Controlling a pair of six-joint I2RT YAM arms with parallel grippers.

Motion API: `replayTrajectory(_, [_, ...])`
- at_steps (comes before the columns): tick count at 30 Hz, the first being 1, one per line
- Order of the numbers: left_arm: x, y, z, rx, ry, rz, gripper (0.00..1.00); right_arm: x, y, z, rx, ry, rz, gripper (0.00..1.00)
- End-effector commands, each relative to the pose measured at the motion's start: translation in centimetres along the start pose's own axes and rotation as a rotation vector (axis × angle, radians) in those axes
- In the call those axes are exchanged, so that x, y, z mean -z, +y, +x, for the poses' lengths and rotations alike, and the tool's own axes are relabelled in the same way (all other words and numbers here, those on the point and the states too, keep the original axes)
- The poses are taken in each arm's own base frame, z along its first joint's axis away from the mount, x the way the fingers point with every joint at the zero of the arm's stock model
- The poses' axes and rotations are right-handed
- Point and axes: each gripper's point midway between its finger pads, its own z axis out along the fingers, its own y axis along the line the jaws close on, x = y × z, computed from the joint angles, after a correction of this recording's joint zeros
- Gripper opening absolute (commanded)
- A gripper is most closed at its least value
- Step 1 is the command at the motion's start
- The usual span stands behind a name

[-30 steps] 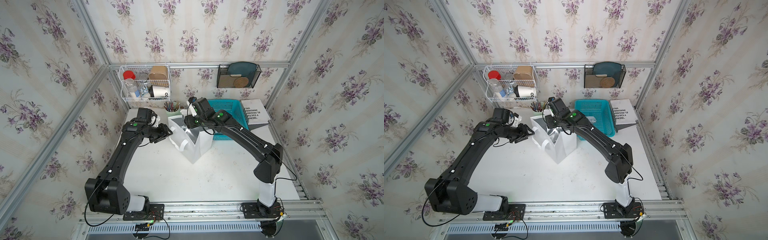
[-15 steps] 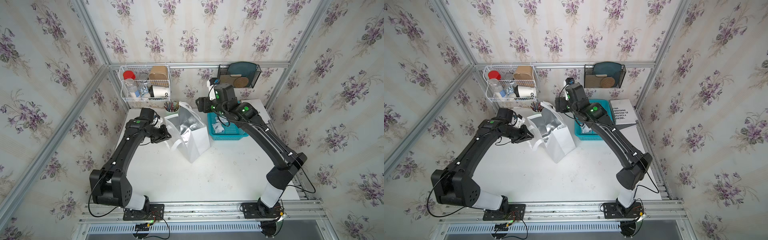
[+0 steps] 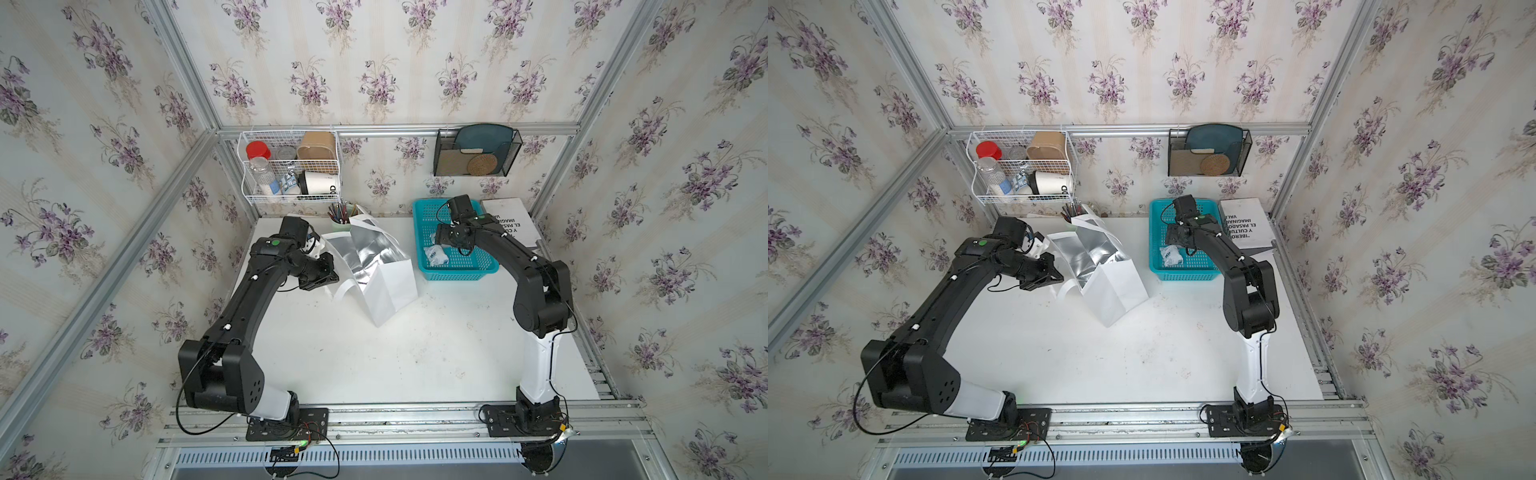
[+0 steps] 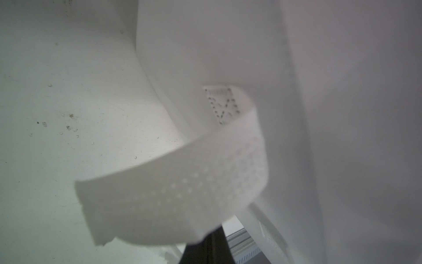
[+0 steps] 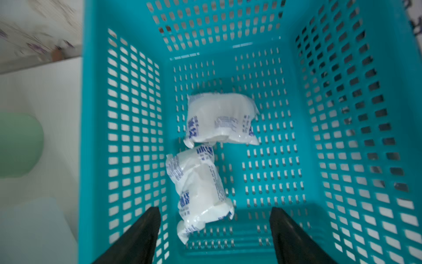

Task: Place the ice pack in the delivery bag
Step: Pick up the ice pack from the bin.

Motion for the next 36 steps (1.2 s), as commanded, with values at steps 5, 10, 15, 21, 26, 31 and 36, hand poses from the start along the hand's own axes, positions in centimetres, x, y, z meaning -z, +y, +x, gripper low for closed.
replayTrajectory(5, [0.1, -0.4, 0.2, -0.012, 0.005, 0.019, 0.00, -3.4, 2.0, 3.3, 0.051, 0.104, -0.120, 0.85])
replayTrajectory(10, [0.0, -1.1, 0.0, -0.009, 0.012, 0.055, 0.00, -6.6, 1.4, 3.6, 0.065, 0.130, -0.065, 0.86])
replayTrajectory(15, [-0.3, -1.6, 0.3, -0.017, 0.024, 0.063, 0.00, -8.4, 0.9, 3.2, 0.109, 0.101, -0.032, 0.79])
replayTrajectory(21, [0.0, -1.9, -0.1, -0.029, 0.011, 0.060, 0.00, -4.9, 1.6, 0.1, 0.162, 0.000, -0.043, 0.26])
replayTrajectory(26, [0.1, -2.1, -0.4, -0.032, -0.001, 0.064, 0.00, 1.2, 2.3, -2.3, 0.183, -0.089, -0.068, 0.10])
replayTrajectory(31, [0.3, -2.4, -0.6, -0.038, -0.007, 0.066, 0.00, 7.3, 5.0, -2.8, 0.231, -0.161, -0.125, 0.06])
replayTrajectory(36, [0.0, -2.6, -0.6, -0.042, -0.002, 0.068, 0.00, 19.0, 13.7, -3.6, 0.331, -0.303, -0.311, 0.06])
